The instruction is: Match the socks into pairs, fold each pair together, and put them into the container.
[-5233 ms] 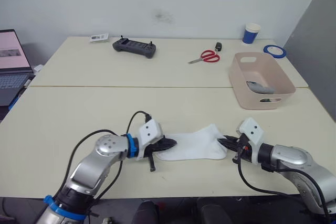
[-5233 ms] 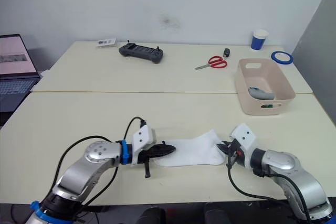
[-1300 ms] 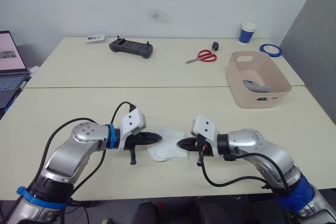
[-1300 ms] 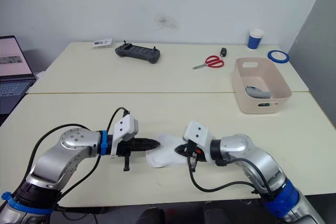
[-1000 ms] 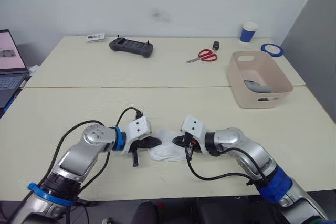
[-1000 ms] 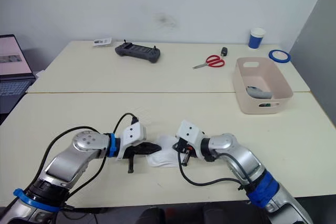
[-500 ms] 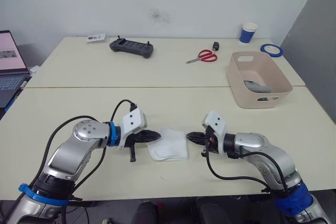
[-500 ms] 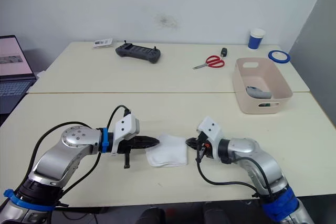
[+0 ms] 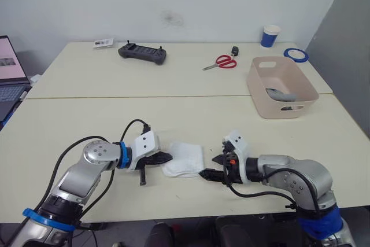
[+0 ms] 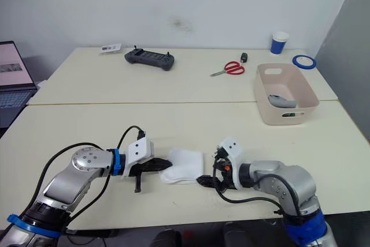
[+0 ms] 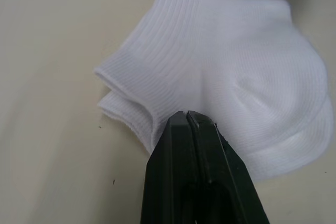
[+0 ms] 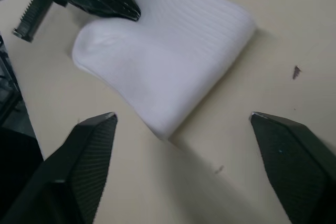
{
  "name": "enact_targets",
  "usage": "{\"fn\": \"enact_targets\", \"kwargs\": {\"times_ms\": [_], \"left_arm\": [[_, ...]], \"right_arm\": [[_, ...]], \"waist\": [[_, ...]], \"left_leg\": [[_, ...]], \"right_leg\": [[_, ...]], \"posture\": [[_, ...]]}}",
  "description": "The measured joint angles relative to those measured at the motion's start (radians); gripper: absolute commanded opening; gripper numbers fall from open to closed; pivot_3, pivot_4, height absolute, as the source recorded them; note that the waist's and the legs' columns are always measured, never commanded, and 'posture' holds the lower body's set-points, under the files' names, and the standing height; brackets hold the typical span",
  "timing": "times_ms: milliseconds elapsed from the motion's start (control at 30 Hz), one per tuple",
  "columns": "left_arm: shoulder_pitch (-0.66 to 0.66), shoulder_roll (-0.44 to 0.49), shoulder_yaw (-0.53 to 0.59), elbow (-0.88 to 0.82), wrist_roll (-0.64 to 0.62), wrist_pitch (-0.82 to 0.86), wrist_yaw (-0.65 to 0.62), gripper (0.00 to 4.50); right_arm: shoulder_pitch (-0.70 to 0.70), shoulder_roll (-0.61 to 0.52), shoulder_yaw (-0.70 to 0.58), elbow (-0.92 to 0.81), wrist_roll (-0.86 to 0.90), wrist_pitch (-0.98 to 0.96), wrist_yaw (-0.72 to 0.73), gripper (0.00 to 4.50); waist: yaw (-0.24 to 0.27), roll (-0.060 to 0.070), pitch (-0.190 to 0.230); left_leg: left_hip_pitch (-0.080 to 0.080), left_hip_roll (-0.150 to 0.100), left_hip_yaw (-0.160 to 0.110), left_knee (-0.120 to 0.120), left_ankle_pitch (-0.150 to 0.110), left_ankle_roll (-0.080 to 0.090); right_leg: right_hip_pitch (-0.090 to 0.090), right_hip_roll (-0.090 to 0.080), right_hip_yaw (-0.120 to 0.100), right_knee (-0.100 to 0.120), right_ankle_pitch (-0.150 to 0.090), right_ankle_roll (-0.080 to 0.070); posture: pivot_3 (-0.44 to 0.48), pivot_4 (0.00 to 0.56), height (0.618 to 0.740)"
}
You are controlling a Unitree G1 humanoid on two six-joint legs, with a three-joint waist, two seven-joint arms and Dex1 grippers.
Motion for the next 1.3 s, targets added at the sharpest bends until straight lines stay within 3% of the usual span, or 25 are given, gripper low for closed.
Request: {"fn": "enact_targets", "kwargs": {"times_ms": [367, 700, 800, 1133, 1167, 1300], "left_arm": [[0.077, 0.004, 0.039, -0.054, 0.002, 0.006, 0.031, 0.0], [0.082, 0.01, 0.045, -0.059, 0.01, 0.008, 0.031, 0.0], [0.083, 0.01, 0.046, -0.06, 0.01, 0.008, 0.03, 0.0], [0.084, 0.008, 0.05, -0.066, 0.0, 0.024, 0.031, 0.0], [0.084, 0.006, 0.053, -0.066, -0.003, 0.029, 0.032, 0.0], [0.088, -0.003, 0.067, -0.067, -0.033, 0.065, 0.042, 0.0]], "right_arm": [[-0.113, 0.252, -0.031, 0.182, -0.016, 0.075, -0.131, 4.48], [-0.166, 0.355, -0.087, 0.349, -0.011, 0.019, -0.133, 4.48], [-0.17, 0.373, -0.104, 0.377, -0.01, 0.007, -0.138, 3.87], [-0.168, 0.41, -0.117, 0.421, -0.009, 0.003, -0.157, 0.25], [-0.168, 0.411, -0.119, 0.421, -0.009, 0.003, -0.158, 0.06], [-0.153, 0.412, -0.128, 0.404, 0.001, 0.002, -0.159, 0.05]], "waist": [[-0.02, 0.001, -0.005], [-0.028, 0.002, -0.007], [-0.028, 0.002, -0.007], [-0.027, 0.003, -0.006], [-0.027, 0.003, -0.006], [-0.027, 0.004, -0.005]], "left_leg": [[0.001, 0.001, 0.0, 0.0, 0.0, 0.0], [0.002, 0.001, 0.0, -0.001, 0.0, 0.0], [0.001, 0.001, 0.0, -0.001, 0.0, 0.0], [0.0, 0.001, 0.0, -0.002, 0.0, 0.0], [0.0, 0.001, 0.0, -0.002, 0.0, 0.0], [-0.001, 0.001, 0.0, -0.002, 0.0, 0.0]], "right_leg": [[0.0, 0.001, 0.0, 0.0, 0.0, 0.0], [0.0, 0.001, 0.0, 0.001, 0.0, 0.0], [0.0, 0.001, 0.0, 0.001, 0.0, -0.001], [-0.001, 0.001, 0.0, -0.001, 0.0, -0.001], [-0.001, 0.001, 0.0, -0.001, 0.0, -0.001], [-0.001, 0.001, 0.0, -0.001, 0.0, -0.001]], "posture": [[0.0, 0.15, 0.74], [0.0, 0.15, 0.74], [0.0, 0.15, 0.74], [0.0, 0.15, 0.74], [0.0, 0.15, 0.74], [0.0, 0.15, 0.74]]}}
